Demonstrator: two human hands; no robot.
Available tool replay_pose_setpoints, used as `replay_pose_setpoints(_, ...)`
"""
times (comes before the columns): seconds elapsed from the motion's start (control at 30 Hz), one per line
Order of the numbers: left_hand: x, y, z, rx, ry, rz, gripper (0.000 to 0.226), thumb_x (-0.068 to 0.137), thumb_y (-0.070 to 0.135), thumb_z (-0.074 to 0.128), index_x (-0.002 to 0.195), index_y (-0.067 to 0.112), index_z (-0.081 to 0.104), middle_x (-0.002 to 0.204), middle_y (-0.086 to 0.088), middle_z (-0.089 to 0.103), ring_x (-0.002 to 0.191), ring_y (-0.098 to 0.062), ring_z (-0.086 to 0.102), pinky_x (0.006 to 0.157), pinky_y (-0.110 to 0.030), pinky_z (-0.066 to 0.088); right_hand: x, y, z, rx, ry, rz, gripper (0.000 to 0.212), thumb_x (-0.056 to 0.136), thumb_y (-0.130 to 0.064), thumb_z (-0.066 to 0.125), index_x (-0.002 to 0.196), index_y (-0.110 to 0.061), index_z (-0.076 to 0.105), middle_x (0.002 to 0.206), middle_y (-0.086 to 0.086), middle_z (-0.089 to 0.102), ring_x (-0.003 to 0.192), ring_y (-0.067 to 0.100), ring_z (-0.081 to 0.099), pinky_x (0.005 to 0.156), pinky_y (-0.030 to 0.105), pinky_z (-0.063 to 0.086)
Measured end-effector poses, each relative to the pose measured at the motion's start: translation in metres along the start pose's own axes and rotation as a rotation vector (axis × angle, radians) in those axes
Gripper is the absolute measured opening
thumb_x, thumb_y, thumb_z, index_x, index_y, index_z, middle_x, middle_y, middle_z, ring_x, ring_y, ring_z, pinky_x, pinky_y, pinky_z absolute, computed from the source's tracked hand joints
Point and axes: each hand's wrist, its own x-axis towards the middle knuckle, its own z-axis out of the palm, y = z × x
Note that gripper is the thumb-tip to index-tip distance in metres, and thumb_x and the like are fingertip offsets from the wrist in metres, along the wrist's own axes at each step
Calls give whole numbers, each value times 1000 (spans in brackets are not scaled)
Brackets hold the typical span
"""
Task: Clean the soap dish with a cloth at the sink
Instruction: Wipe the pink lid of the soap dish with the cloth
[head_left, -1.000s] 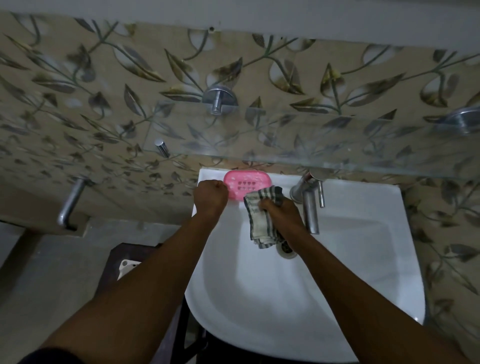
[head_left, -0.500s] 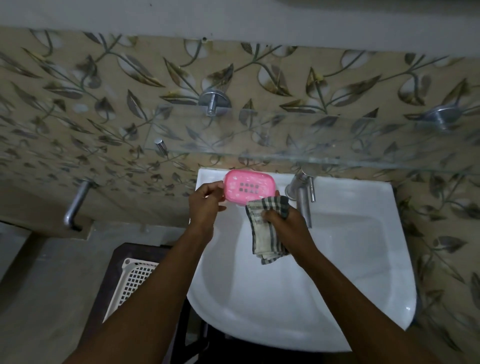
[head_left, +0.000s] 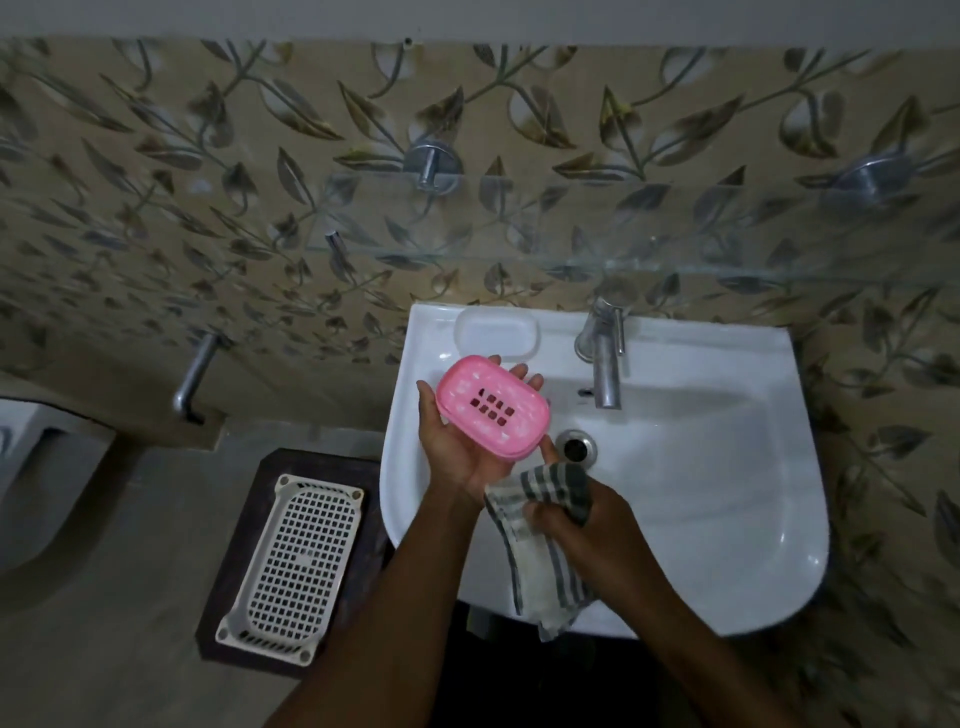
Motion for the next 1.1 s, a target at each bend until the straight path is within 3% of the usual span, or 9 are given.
replay_pose_setpoints(0.07, -4, -4, 3, -4, -4, -13, 89, 81, 80, 39, 134, 10, 51, 114, -21, 63, 112, -40, 57, 111, -60, 32, -9, 3, -10, -19, -15, -37, 36, 84, -7, 70, 97, -41, 66, 80, -30, 71, 83, -10, 66, 68, 4, 46)
replay_pose_setpoints(0.17, -11, -7, 4, 63, 13, -49, 93, 79, 83, 39, 136, 11, 53, 105, -19, 63, 98, -37, 60, 100, -56, 44, -19, 2, -33, -78, 97, -106, 27, 81, -10, 76, 86, -36, 70, 81, -25, 73, 80, -2, 68, 70, 10, 48)
replay_pose_setpoints(0.37, -21, -24, 16, 139, 16, -136, 90, 77, 83, 37, 120, 10, 68, 105, -17, 69, 90, -31, 68, 88, -48, 54, -2, -40, -62, -391, 297, -329, 23, 76, -45, 79, 93, -30, 73, 87, -11, 74, 83, 8, 69, 75, 29, 55)
replay_pose_setpoints(0.47, -23, -35, 22, 145, 56, -146, 87, 78, 82, 38, 119, 12, 70, 123, -16, 64, 111, -33, 61, 108, -53, 40, 13, -55, -49, -694, 358, -434, 20, 84, -40, 71, 102, -31, 73, 94, -7, 73, 85, 17, 68, 74, 31, 53)
replay_pose_setpoints(0.57, -26, -41, 28, 177, 100, -160, 84, 81, 81, 30, 104, 15, 77, 115, -15, 70, 106, -33, 65, 99, -50, 47, 24, -60, -30, -925, 401, -483, 11, 87, -33, 66, 96, -30, 72, 89, -7, 69, 80, 19, 68, 67, 31, 53)
replay_pose_setpoints(0.63, -29, -42, 30, 153, 102, -159, 84, 80, 80, 34, 111, 14, 75, 119, -16, 68, 110, -33, 65, 99, -50, 48, 25, -58, -19, -928, 398, -509, 11, 88, -31, 68, 96, -27, 73, 90, -4, 71, 80, 20, 70, 69, 32, 55)
replay_pose_setpoints(0.77, -25, -37, 23, 185, 145, -106, 94, 79, 81, 36, 138, 11, 54, 140, -17, 55, 133, -36, 47, 117, -53, 26, 17, -47, -10, -958, 354, -551, 17, 83, -31, 74, 98, -24, 75, 95, -2, 74, 80, 20, 71, 70, 28, 54)
replay_pose_setpoints(0.93, -29, -34, 32, 211, 124, -182, 86, 82, 81, 28, 113, 14, 72, 112, -15, 71, 102, -32, 67, 94, -48, 48, 26, -51, -18, -883, 463, -461, 17, 87, -33, 68, 101, -25, 73, 92, -2, 72, 78, 20, 69, 65, 26, 47)
replay_pose_setpoints(1.1, -27, -31, 29, 238, 149, -159, 93, 82, 81, 27, 127, 9, 63, 129, -18, 62, 121, -35, 56, 111, -50, 36, 13, -44, -14, -923, 363, -422, 20, 86, -36, 68, 100, -22, 72, 97, 0, 72, 85, 23, 70, 71, 28, 50)
